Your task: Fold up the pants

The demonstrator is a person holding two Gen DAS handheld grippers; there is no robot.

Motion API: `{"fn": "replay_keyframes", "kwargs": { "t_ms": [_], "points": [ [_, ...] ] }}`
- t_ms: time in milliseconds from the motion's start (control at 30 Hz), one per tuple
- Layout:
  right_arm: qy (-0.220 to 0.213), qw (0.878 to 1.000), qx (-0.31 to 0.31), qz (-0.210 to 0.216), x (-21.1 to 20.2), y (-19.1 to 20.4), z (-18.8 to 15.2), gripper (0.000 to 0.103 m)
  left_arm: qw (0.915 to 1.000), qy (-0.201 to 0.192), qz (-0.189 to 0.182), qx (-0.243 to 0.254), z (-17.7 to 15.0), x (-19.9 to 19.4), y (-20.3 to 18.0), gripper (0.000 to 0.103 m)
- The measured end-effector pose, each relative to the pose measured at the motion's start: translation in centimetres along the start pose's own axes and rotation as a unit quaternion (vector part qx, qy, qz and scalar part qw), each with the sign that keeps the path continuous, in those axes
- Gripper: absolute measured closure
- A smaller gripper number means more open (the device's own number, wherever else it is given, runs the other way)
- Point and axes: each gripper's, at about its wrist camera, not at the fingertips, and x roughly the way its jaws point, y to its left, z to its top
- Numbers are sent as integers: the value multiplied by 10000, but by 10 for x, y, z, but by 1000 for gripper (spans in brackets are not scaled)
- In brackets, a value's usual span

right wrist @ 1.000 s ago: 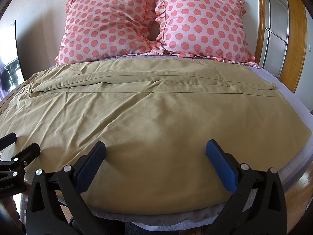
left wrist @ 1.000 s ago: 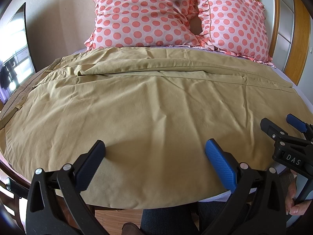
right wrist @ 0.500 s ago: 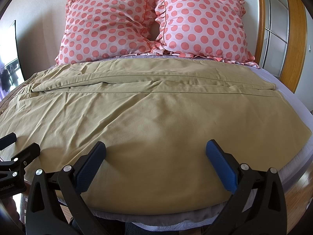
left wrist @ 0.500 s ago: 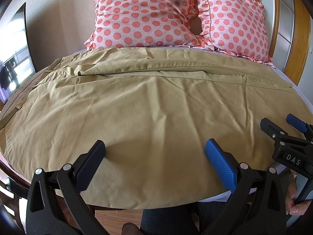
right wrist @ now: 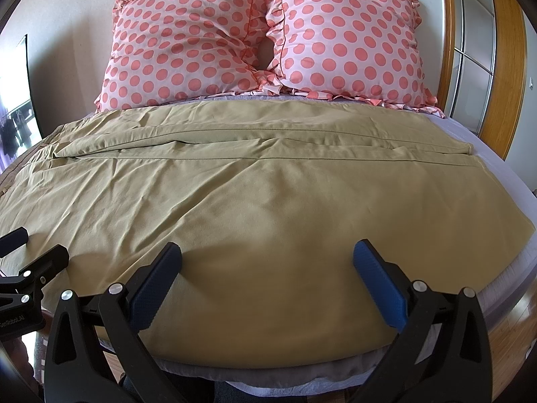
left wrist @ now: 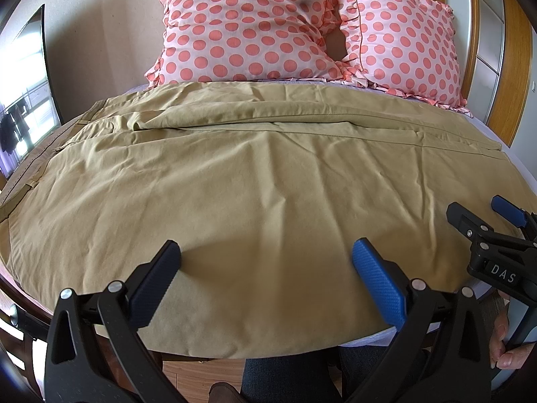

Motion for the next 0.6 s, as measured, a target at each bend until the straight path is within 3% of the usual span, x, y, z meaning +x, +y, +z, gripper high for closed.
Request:
{"fn": "replay_keyframes", "kwargs": {
  "t_ms": [467, 600],
  "points": [
    [4, 10000, -14, 8, 0, 3, -3, 1, 10000, -1, 0, 2, 0, 0, 0, 2],
    [264, 9995, 81, 144, 4, -8, 9, 1, 10000, 61, -52, 33, 2, 0, 1, 2]
  ]
}}
